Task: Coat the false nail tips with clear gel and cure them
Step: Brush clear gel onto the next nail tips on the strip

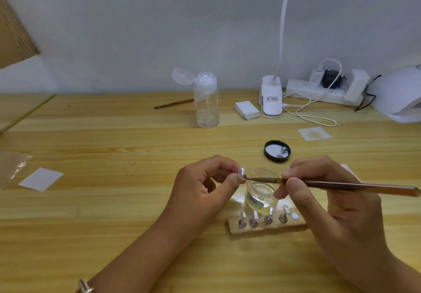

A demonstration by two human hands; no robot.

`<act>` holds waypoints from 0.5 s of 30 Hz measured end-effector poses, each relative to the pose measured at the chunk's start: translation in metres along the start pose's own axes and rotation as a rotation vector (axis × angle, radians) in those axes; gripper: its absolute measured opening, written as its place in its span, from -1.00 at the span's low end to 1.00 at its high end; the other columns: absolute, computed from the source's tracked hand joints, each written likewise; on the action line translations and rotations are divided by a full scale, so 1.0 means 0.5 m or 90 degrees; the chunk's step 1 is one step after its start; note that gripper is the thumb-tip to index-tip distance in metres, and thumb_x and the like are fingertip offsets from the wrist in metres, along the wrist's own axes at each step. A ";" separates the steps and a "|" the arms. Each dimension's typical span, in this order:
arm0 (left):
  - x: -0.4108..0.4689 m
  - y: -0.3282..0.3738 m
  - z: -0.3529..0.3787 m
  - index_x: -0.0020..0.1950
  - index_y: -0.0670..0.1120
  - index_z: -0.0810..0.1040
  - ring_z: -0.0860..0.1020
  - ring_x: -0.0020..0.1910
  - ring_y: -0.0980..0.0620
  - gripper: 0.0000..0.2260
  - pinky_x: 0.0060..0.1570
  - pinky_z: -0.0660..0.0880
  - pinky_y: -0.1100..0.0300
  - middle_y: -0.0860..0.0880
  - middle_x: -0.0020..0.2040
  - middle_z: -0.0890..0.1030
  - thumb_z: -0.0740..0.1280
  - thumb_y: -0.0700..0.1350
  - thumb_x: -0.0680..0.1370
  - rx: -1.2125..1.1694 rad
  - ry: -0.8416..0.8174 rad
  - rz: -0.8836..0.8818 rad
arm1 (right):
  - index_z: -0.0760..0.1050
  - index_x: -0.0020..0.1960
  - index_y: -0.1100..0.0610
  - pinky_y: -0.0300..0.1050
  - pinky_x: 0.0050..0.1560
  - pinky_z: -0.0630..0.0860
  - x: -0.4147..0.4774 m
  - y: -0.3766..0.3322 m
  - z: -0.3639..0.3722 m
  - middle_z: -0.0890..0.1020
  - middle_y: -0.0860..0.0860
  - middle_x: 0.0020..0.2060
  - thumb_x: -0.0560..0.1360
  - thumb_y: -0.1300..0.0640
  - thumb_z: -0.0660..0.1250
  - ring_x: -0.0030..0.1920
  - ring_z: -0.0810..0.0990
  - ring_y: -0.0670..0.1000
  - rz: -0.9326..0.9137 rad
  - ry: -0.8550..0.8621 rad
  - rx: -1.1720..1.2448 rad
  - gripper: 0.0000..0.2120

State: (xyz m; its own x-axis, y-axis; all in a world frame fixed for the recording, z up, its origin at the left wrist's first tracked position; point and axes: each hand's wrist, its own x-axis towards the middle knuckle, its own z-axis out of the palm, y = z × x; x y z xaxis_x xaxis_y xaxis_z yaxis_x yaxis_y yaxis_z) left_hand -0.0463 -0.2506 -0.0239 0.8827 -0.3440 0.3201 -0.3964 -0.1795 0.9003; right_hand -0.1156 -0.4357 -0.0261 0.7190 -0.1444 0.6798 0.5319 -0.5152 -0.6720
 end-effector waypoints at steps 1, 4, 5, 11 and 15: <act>0.000 0.000 0.000 -0.15 0.03 0.65 0.59 -0.26 0.20 -0.82 -0.24 0.48 0.06 0.11 -0.22 0.70 0.43 -0.26 0.52 0.001 0.002 -0.002 | 0.55 -0.10 0.06 0.13 -0.03 0.46 -0.001 0.000 0.000 0.66 -0.14 -0.29 0.52 0.03 0.30 -0.06 0.61 0.08 -0.002 -0.002 0.005 -0.88; 0.001 -0.001 0.000 -0.14 0.02 0.64 0.61 -0.25 0.16 -0.84 -0.23 0.48 0.04 0.09 -0.20 0.71 0.42 -0.25 0.53 0.002 0.001 -0.004 | 0.56 -0.10 0.08 0.12 -0.05 0.48 -0.003 -0.001 0.000 0.66 -0.13 -0.30 0.52 0.05 0.30 -0.06 0.61 0.06 -0.003 -0.002 0.019 -0.88; 0.000 -0.002 0.001 -0.14 0.02 0.64 0.60 -0.25 0.15 -0.86 -0.24 0.48 0.04 0.09 -0.20 0.71 0.42 -0.23 0.52 -0.001 0.001 -0.001 | 0.56 -0.09 0.06 0.09 -0.04 0.48 -0.003 -0.002 0.000 0.66 -0.14 -0.29 0.52 0.04 0.30 -0.06 0.61 0.06 -0.002 0.005 0.021 -0.89; 0.000 -0.002 0.000 -0.12 -0.01 0.65 0.61 -0.25 0.16 -0.93 -0.24 0.49 0.04 0.09 -0.20 0.71 0.40 -0.17 0.51 -0.008 -0.009 0.003 | 0.56 -0.06 -0.06 0.20 0.01 0.50 0.003 0.000 0.002 0.68 -0.14 -0.25 0.52 -0.01 0.31 -0.05 0.63 0.09 0.035 0.029 0.009 -0.93; 0.000 -0.002 0.000 -0.12 -0.01 0.65 0.61 -0.25 0.17 -0.95 -0.24 0.49 0.05 0.10 -0.21 0.71 0.38 -0.12 0.48 -0.014 -0.007 -0.001 | 0.55 -0.07 -0.04 0.06 -0.03 0.49 0.000 -0.003 0.005 0.67 -0.15 -0.26 0.52 -0.02 0.30 -0.06 0.63 0.05 0.031 0.014 -0.011 -0.91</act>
State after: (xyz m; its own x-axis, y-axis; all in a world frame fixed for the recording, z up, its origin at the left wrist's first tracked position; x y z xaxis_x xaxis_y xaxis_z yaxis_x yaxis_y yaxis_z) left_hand -0.0457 -0.2506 -0.0248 0.8803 -0.3541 0.3157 -0.3896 -0.1599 0.9070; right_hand -0.1151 -0.4330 -0.0260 0.7335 -0.1881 0.6532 0.4888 -0.5218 -0.6991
